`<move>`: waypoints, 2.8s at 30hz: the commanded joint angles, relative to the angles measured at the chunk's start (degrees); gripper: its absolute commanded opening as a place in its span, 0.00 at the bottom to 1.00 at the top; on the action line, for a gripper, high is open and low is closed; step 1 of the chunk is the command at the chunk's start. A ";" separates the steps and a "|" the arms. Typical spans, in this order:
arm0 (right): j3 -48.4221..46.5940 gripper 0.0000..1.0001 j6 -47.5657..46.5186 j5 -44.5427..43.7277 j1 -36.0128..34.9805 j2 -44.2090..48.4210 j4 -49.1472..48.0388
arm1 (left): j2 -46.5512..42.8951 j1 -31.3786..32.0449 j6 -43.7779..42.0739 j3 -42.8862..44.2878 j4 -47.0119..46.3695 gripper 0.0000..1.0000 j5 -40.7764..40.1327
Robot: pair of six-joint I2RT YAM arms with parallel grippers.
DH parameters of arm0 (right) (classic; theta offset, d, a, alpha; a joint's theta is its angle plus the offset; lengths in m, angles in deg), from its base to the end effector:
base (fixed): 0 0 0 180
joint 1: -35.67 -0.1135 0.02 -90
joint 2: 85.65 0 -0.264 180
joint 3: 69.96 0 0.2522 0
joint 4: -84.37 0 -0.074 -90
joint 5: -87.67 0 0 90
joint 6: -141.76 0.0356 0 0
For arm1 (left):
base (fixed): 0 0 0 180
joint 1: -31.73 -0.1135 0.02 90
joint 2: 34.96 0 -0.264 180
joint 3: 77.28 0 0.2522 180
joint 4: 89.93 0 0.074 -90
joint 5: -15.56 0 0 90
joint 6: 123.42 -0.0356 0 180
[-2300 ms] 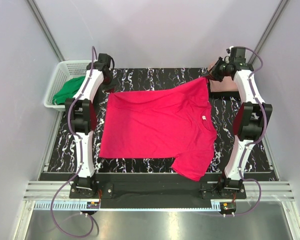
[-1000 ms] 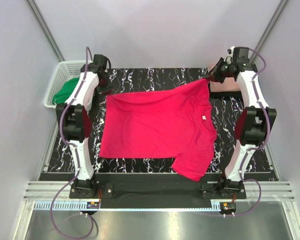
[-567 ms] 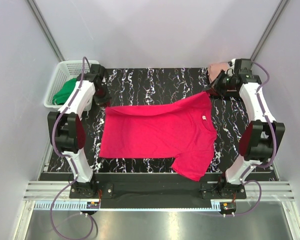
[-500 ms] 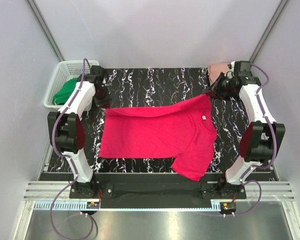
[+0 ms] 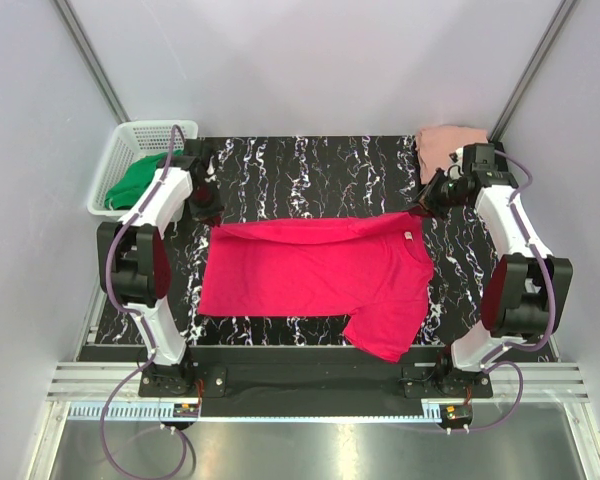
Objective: Fold and stack the t-shirts
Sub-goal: Fold the tshirt
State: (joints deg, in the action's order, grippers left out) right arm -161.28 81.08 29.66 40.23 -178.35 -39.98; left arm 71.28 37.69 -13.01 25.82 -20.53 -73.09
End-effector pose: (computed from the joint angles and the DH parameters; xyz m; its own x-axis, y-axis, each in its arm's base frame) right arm 0.3417 -0.0083 0.2837 -0.8369 0.4834 -0.2568 0.2177 0.7245 0.6540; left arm 0.3764 -0.0401 0.2486 -0.9279 -0.2537 -0.2734 -0.2270 0.9658 -0.1257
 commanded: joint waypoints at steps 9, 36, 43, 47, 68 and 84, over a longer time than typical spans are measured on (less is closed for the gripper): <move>3.73 0.00 -1.81 -2.54 -0.34 2.44 1.35 | 0.81 0.28 -3.26 -3.29 -1.06 0.00 1.82; 6.81 0.00 -3.92 -2.63 -0.34 0.86 0.12 | 4.33 0.46 0.07 -1.72 -2.20 0.00 -3.80; -3.36 0.00 -1.99 -2.28 -0.34 -2.90 0.04 | 5.82 0.46 2.01 8.98 -1.59 0.00 -4.68; -11.11 0.00 -0.85 -1.84 -0.34 -7.22 -0.14 | 8.72 0.46 2.88 16.20 -0.97 0.00 -5.21; -46.88 0.00 1.18 0.79 -0.34 -33.68 -1.11 | 29.99 -1.91 5.08 47.68 2.02 0.00 -4.60; -62.01 0.00 0.56 1.59 -0.60 -42.12 4.25 | 30.61 -3.32 4.12 47.86 0.61 0.00 -3.37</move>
State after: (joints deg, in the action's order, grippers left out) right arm -220.99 82.22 30.32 40.12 -220.03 -36.48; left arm 102.03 34.89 -8.01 71.42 -17.80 -76.55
